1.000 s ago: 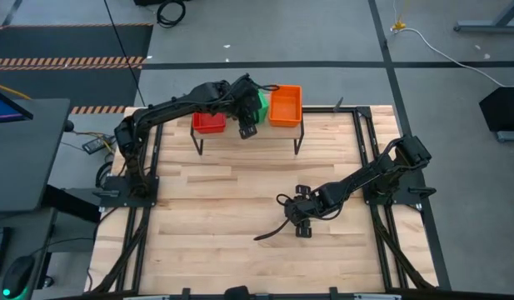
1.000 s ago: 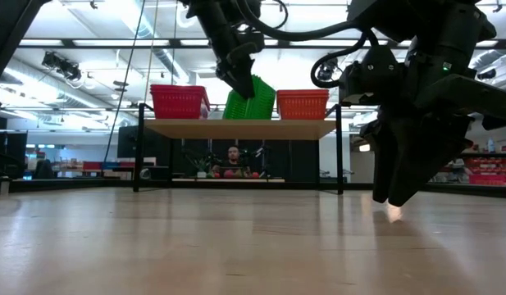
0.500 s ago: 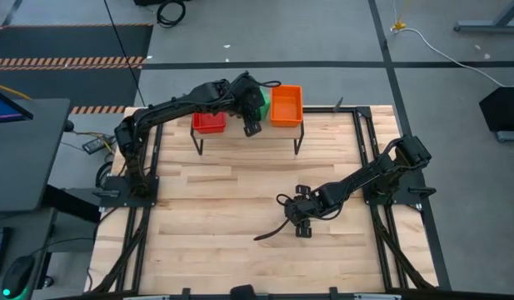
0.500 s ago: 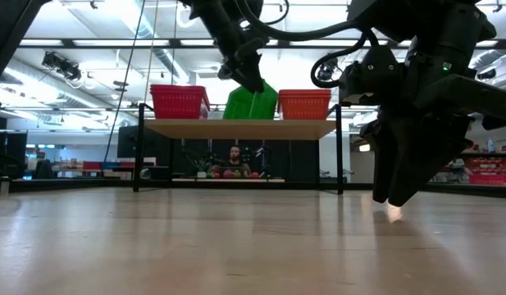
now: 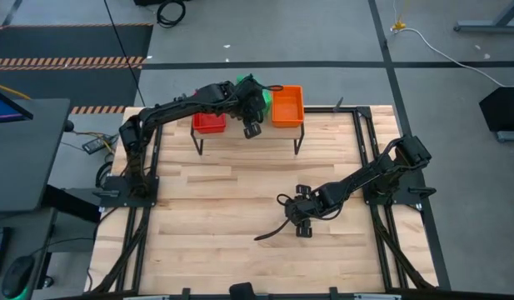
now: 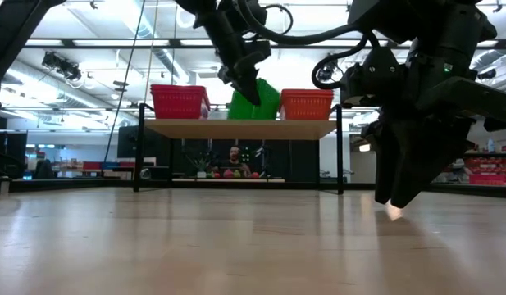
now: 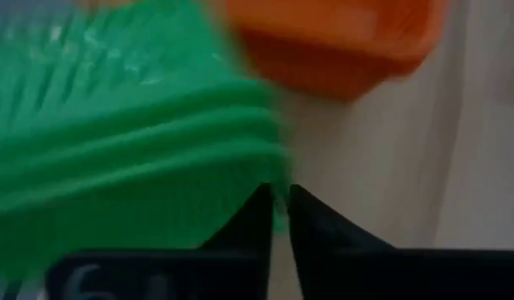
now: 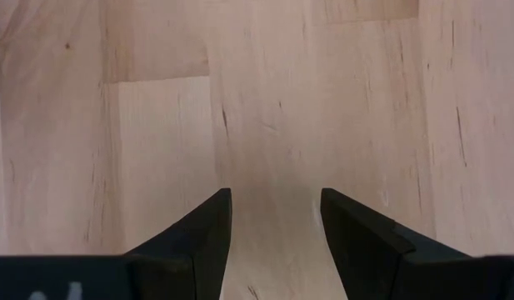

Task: Stack baskets on shelf by color
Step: Adjust the stacked green baskets on the shelf

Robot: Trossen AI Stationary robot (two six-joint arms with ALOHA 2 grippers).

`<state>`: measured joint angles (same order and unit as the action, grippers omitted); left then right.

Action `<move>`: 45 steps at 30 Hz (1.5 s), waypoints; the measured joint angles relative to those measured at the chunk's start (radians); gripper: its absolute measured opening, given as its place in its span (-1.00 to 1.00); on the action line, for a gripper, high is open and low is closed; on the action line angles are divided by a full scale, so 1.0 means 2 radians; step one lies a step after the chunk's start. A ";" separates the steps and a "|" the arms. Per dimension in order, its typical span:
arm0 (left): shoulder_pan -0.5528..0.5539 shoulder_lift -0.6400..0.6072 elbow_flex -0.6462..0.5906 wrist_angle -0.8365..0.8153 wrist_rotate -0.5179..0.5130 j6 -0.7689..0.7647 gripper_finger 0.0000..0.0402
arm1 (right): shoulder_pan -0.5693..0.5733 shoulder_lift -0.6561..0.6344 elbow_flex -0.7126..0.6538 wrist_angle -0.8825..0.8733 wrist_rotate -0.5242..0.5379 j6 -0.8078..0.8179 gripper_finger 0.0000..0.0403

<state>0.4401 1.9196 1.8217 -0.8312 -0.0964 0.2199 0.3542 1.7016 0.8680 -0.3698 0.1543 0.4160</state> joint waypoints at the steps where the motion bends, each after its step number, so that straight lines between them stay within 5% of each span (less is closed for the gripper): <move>1: 0.000 -0.002 0.000 -0.005 -0.001 0.000 -0.87 | 0.000 0.000 0.000 0.000 0.000 0.000 -0.05; 28: 0.001 -0.092 0.000 -0.108 -0.027 0.014 -0.92 | 0.000 0.000 0.000 0.001 0.000 0.000 -0.05; 45: 0.001 -0.078 0.000 -0.123 -0.025 0.012 -0.85 | 0.000 0.000 0.000 0.001 0.000 0.000 -0.05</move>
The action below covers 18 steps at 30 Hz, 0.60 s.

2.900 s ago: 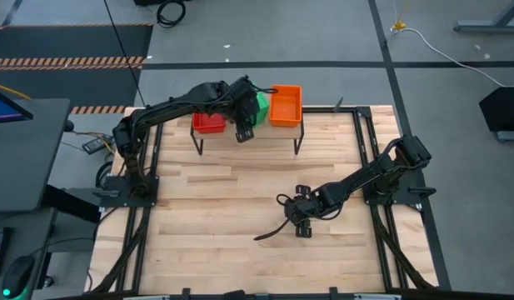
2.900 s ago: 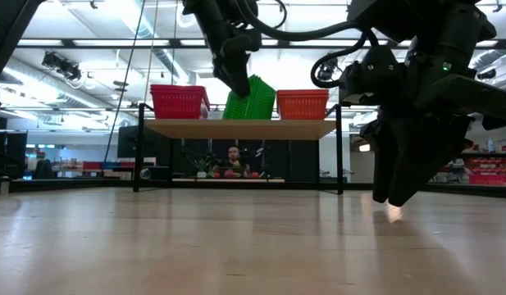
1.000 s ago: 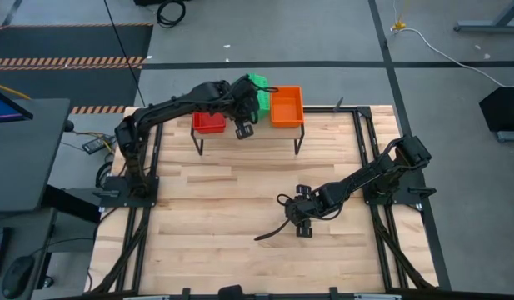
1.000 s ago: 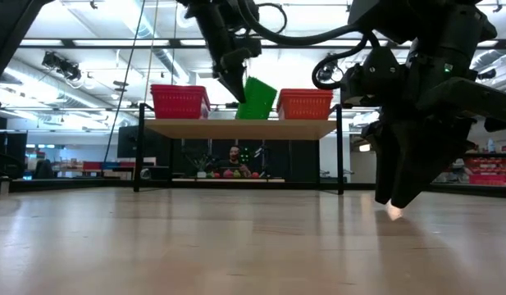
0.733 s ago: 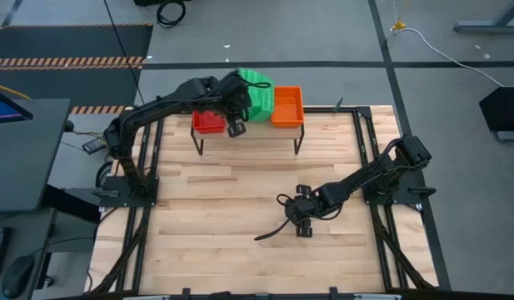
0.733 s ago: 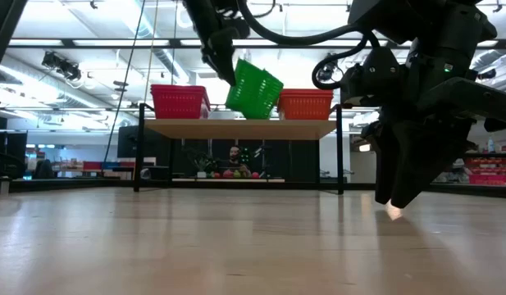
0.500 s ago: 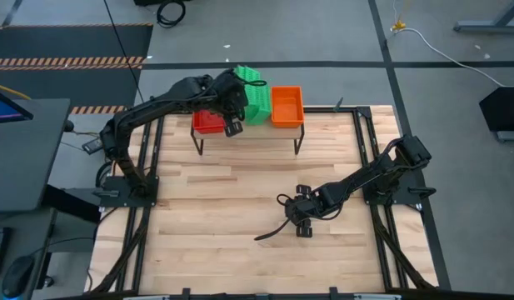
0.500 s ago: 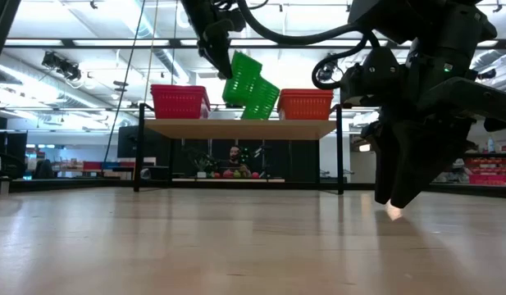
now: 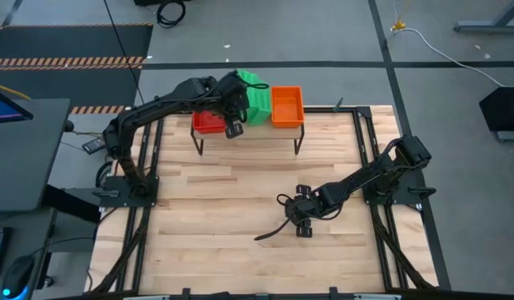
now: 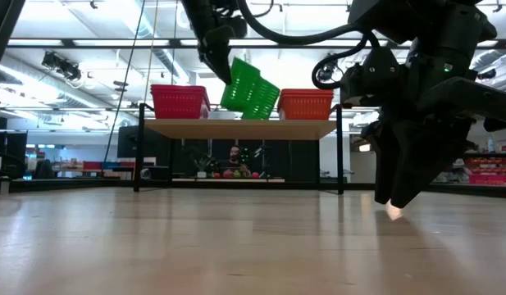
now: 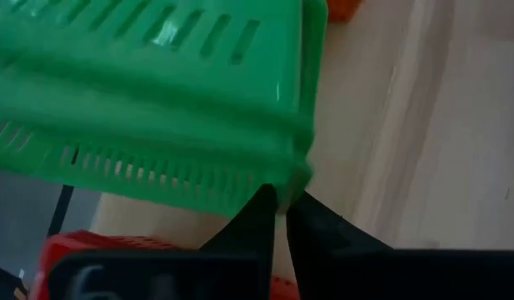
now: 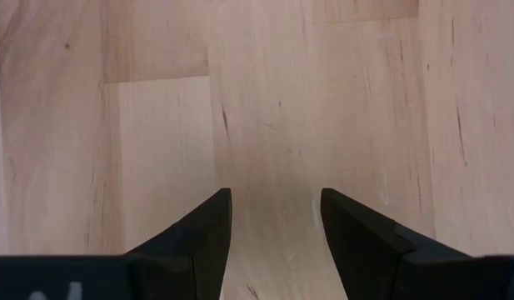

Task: Stack baskets on shelf by color
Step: Adjust the stacked green baskets on the shelf

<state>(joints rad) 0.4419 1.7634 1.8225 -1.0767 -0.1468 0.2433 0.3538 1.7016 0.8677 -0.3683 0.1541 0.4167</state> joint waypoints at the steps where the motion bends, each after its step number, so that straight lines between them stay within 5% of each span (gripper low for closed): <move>1: 0.000 0.004 0.000 -0.001 0.001 -0.002 -0.84 | 0.000 0.000 0.000 0.000 0.000 0.000 -0.05; 11: 0.000 0.040 0.000 -0.003 0.001 0.002 -0.88 | 0.000 0.000 0.000 0.000 0.000 0.000 -0.05; 18: 0.000 0.044 0.000 0.026 0.001 0.007 -0.71 | 0.000 0.000 0.000 0.000 0.000 0.000 -0.05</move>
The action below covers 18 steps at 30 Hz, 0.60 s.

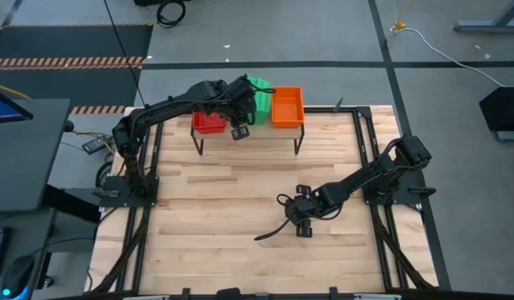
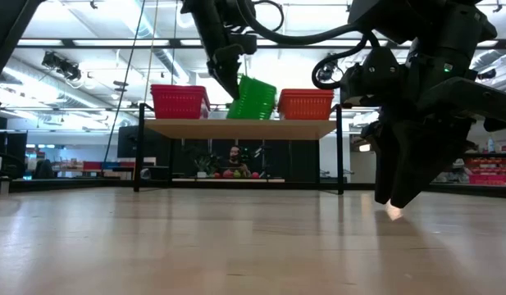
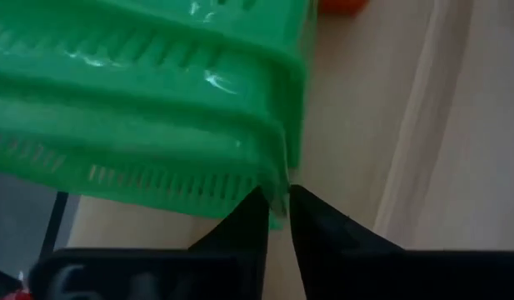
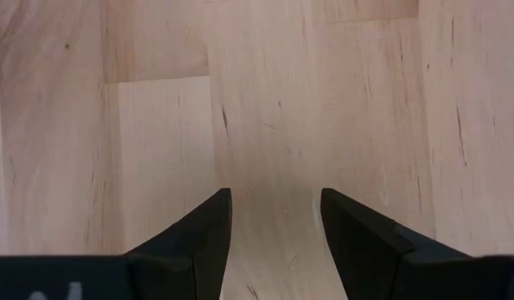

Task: Stack baskets on shelf by color
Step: Adjust the stacked green baskets on the shelf

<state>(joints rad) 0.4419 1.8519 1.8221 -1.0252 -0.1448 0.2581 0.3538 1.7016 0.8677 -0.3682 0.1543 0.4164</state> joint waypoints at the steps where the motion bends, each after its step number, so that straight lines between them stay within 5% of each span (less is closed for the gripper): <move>1: 0.000 0.000 0.000 0.002 0.002 0.000 -0.69 | 0.000 0.000 0.000 0.000 0.000 0.000 -0.05; 8: 0.000 0.000 0.000 0.012 0.056 0.012 -0.54 | 0.000 0.000 0.000 0.000 0.000 0.000 -0.05; 18: 0.000 0.000 0.000 0.062 0.057 0.037 -0.38 | 0.000 0.000 0.000 0.000 0.000 0.000 -0.05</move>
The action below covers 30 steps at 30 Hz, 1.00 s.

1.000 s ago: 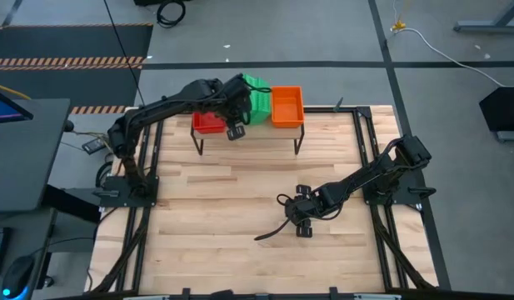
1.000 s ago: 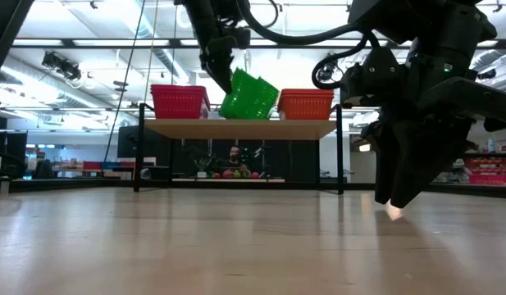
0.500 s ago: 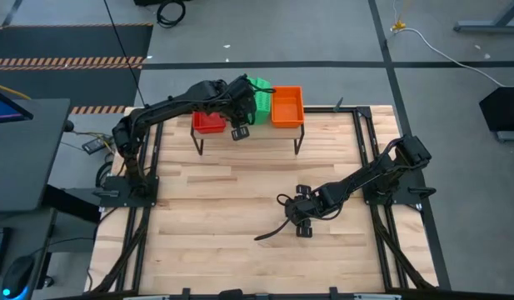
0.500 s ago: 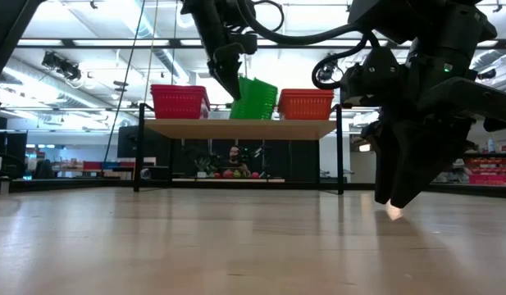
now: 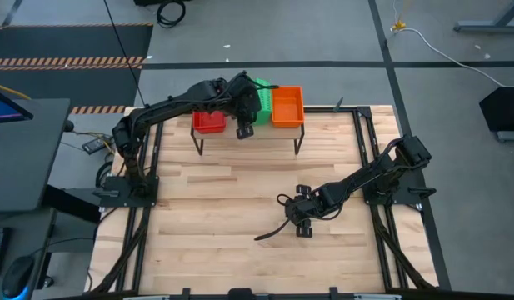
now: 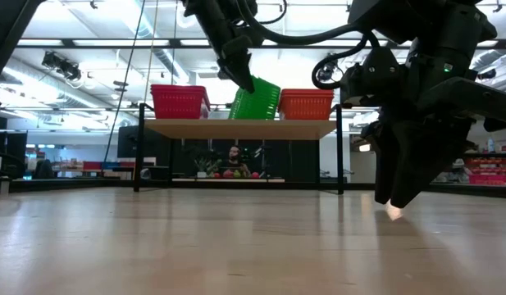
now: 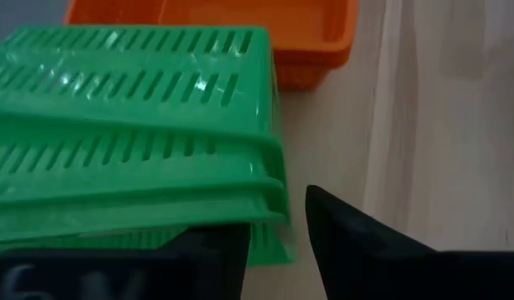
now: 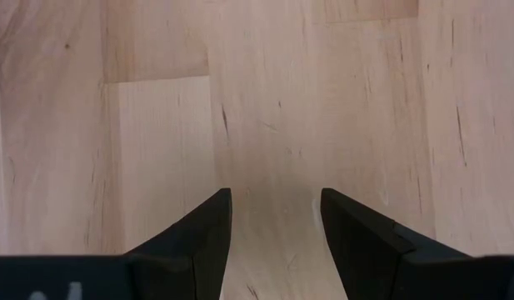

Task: Stack baskets on shelf by color
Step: Adjust the stacked green baskets on the shelf

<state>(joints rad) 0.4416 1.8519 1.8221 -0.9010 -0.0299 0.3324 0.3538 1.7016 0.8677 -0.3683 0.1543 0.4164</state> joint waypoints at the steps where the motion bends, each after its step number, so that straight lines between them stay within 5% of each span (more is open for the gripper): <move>1: 0.000 0.000 0.000 0.003 0.000 0.001 -0.37 | 0.000 0.000 0.000 0.000 0.000 0.000 -0.05; 19: 0.005 0.056 -0.001 0.058 0.005 0.053 -0.24 | 0.000 0.000 0.000 0.000 0.000 0.000 -0.05; 30: 0.005 0.049 0.000 0.029 -0.032 0.054 -0.73 | 0.000 0.000 0.000 -0.001 0.000 0.000 -0.05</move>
<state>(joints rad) 0.4506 1.9493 1.8216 -0.8434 -0.0942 0.4409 0.3534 1.7016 0.8673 -0.3695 0.1547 0.4160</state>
